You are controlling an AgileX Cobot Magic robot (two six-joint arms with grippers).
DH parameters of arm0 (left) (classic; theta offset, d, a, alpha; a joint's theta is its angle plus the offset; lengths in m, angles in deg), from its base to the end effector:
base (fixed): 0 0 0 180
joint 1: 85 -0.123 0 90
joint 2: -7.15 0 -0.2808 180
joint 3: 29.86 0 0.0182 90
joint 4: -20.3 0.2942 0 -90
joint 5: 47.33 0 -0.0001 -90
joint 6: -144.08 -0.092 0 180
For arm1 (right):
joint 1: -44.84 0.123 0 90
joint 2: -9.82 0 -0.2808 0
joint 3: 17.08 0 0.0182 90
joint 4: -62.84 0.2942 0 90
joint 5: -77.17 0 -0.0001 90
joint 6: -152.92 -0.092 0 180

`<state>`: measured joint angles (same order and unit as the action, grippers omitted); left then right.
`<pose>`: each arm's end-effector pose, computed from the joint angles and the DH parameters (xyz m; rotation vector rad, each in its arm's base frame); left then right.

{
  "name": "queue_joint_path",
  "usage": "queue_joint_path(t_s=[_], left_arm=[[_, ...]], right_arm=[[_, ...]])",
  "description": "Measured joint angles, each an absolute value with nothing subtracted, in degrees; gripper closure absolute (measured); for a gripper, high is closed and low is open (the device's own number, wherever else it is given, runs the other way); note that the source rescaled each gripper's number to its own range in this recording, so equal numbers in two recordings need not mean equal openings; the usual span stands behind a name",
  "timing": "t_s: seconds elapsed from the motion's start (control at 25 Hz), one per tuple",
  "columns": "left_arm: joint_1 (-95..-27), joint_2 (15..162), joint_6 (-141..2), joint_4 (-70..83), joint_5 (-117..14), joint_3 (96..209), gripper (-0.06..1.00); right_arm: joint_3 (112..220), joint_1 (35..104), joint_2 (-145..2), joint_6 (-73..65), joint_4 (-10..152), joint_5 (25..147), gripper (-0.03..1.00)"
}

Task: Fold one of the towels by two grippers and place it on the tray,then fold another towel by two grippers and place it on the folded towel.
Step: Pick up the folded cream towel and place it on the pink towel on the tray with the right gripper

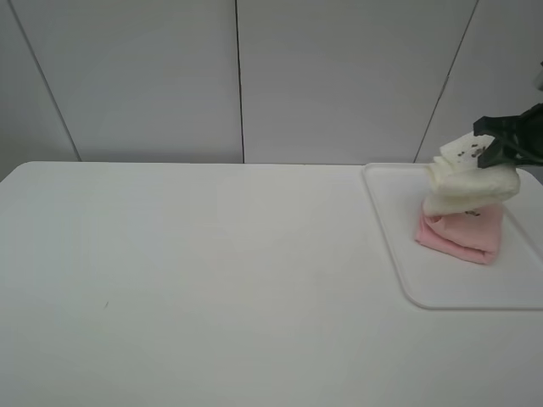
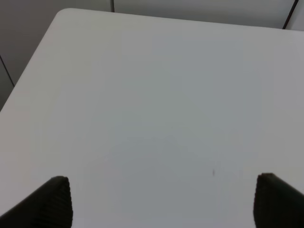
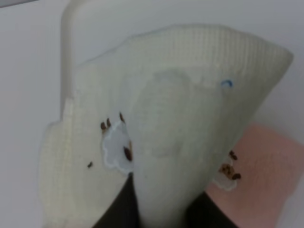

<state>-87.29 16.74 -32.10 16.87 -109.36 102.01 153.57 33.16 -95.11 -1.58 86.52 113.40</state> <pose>0.0420 -0.0032 0.2967 -0.1087 2.0869 -0.0885 0.3913 -0.0586 0.2140 0.0384 2.5521 0.1915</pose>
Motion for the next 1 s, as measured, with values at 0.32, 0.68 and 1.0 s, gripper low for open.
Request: queue_joint_path(t_s=[0.32, 0.68, 1.0], left_arm=[[-87.29, 16.74, -32.1, 16.87, -109.36, 102.01, 0.01], [-87.29, 16.74, -32.1, 16.87, -109.36, 102.01, 0.01], [-87.29, 16.74, -32.1, 16.87, -109.36, 102.01, 0.01]], right_arm=[[153.51, 31.91, -98.93, -1.58, 86.52, 114.42, 0.91], [153.47, 29.94, -102.45, -1.58, 84.33, 114.52, 0.91], [153.47, 29.87, -106.78, -1.58, 82.95, 112.93, 0.91]])
